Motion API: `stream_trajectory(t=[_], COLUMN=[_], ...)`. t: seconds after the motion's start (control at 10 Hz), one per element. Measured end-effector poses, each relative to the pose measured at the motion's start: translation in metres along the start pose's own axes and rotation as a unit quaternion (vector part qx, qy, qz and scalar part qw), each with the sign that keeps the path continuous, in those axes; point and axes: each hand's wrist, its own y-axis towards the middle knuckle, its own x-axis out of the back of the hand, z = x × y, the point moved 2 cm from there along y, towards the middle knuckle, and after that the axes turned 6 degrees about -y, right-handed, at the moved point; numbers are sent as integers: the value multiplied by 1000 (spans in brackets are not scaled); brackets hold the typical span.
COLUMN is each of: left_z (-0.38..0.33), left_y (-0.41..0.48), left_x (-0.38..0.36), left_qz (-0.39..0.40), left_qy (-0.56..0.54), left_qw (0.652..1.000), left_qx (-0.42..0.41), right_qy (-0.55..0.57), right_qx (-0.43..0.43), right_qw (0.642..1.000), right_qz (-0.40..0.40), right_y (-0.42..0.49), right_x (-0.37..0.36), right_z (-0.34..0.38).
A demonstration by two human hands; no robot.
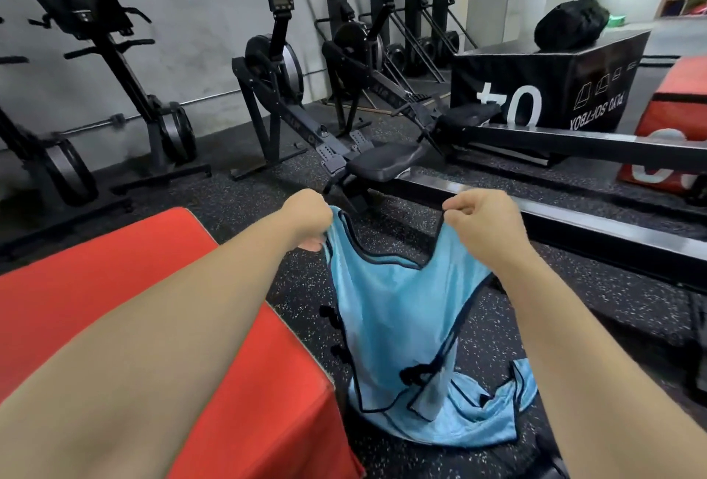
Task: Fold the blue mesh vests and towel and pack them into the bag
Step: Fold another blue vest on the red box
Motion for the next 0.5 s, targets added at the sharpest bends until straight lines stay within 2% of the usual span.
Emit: stream_trajectory(t=[0.1, 0.2, 0.3, 0.4, 0.5], left_z=[6, 10, 19, 24, 10], left_y=[17, 30, 45, 57, 66], left_x=[2, 5, 10, 18, 46], left_qz=[-18, -27, -32, -41, -86], left_qy=[94, 160, 132, 74, 15], left_qw=[995, 983, 986, 991, 988], left_qx=[-42, -84, -96, -103, -129], right_qy=[-87, -204, -257, -213, -69], right_qx=[-31, -99, -131, -136, -85], right_qw=[995, 966, 948, 961, 994], right_qz=[44, 122, 134, 112, 10], right_y=[12, 13, 17, 26, 42], right_x=[-14, -20, -22, -23, -18], right_z=[-12, -17, -12, -4, 15])
